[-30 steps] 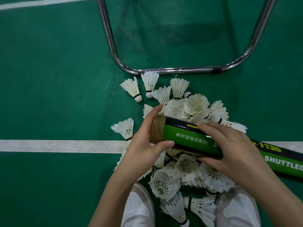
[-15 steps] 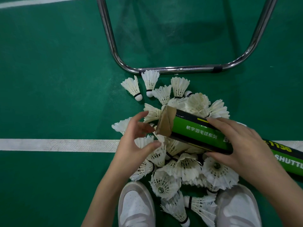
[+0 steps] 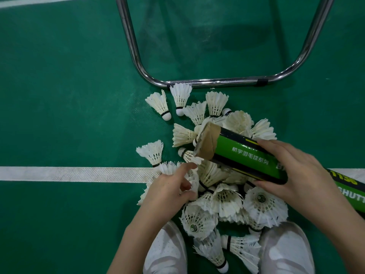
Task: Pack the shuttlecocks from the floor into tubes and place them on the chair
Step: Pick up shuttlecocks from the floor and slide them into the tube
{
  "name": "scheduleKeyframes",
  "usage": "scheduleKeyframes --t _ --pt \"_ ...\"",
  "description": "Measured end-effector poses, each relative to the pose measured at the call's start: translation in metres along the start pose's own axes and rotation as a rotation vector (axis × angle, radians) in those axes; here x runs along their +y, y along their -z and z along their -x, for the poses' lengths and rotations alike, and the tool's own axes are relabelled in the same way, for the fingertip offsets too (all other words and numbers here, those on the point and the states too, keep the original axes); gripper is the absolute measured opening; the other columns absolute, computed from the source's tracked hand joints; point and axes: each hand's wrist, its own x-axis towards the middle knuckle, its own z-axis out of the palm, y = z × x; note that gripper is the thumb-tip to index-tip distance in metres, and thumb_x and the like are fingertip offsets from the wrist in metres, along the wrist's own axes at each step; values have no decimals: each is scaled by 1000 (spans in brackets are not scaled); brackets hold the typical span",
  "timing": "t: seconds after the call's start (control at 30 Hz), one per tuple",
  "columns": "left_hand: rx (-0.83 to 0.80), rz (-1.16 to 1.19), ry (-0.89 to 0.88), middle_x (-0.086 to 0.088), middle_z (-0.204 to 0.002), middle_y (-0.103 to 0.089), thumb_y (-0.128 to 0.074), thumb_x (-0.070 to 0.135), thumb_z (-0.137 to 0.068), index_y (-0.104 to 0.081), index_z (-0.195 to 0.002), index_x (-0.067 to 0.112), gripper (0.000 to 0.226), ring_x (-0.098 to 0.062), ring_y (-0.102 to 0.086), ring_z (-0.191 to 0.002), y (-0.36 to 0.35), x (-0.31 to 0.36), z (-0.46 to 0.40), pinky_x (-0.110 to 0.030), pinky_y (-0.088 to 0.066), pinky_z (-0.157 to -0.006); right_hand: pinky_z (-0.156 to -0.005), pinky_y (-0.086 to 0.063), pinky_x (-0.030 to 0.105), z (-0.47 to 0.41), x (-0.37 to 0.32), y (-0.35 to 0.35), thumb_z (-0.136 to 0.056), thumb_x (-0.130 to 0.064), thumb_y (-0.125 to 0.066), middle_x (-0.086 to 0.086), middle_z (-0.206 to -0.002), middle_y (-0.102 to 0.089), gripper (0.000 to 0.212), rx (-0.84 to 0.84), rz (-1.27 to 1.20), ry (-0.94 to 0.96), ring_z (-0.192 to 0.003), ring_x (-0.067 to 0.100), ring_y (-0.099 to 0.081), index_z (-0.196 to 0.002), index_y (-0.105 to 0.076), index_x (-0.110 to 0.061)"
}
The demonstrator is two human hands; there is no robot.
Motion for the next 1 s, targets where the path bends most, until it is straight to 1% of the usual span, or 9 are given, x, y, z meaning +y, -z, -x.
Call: scheduleKeyframes --t 0.13,0.33,0.47,0.57,0.63,0.7,0.83,0.93,1.0 --pt "25 25 18 17 -88 -63 -66 25 -88 -38 -134 38 56 -8 -62 -89 2 2 -1 -28 -48 -83 -87 -47 48 -1 0 0 -56 -34 -83 2 -123 -57 88 -17 -12 1 -105 29 -58 -130 -36 -31" --pt "88 105 17 23 -79 -58 -67 25 -88 -41 -129 39 51 -9 -62 -88 11 6 -1 -31 -49 -82 -87 -47 48 1 1 1 -55 -34 -84 4 -122 -58 88 -7 4 1 -105 30 -59 -130 -39 -28" --pt "173 216 45 22 -78 -65 -71 24 -84 -43 -118 47 50 7 -59 -84 20 5 1 -17 -44 -75 -87 -46 47 1 -1 1 -55 -34 -84 4 -122 -58 88 -3 20 8 -105 30 -59 -130 -39 -28" --pt "271 330 85 14 -77 -68 -73 21 -81 -43 -104 55 51 9 -57 -82 27 5 1 -7 -41 -70 -88 -46 48 1 -1 1 -56 -35 -83 3 -123 -58 89 -14 8 2 -106 29 -58 -131 -37 -30" --pt "343 427 101 8 -75 -69 -74 20 -80 -45 -101 54 49 6 -59 -79 33 6 1 -6 -40 -70 -88 -46 48 1 -1 0 -56 -36 -82 3 -122 -58 89 -19 15 5 -106 29 -58 -131 -37 -29" --pt "412 502 87 9 -74 -69 -74 19 -81 -48 -102 51 46 3 -61 -78 37 7 2 -14 -43 -78 -88 -45 48 0 -1 -1 -56 -36 -83 3 -122 -58 89 -20 19 11 -106 28 -58 -132 -37 -29" --pt "600 681 80 7 -70 -67 -73 10 -81 -53 -106 41 45 0 -59 -68 39 5 1 -12 -45 -68 -88 -46 48 -1 -1 -1 -56 -36 -82 3 -122 -58 89 -25 11 10 -106 29 -58 -132 -36 -30" --pt "695 813 85 6 -74 -66 -74 12 -79 -56 -106 40 43 -9 -55 -74 38 3 0 -24 -45 -78 -88 -45 46 -1 -1 -3 -56 -37 -82 2 -123 -57 89 -37 17 13 -107 29 -58 -132 -37 -30" --pt "722 867 91 1 -77 -66 -75 13 -79 -57 -105 38 41 -13 -55 -77 36 7 0 -23 -46 -76 -88 -45 46 -1 0 -3 -56 -37 -83 2 -123 -57 90 -43 31 17 -107 29 -58 -133 -37 -30"
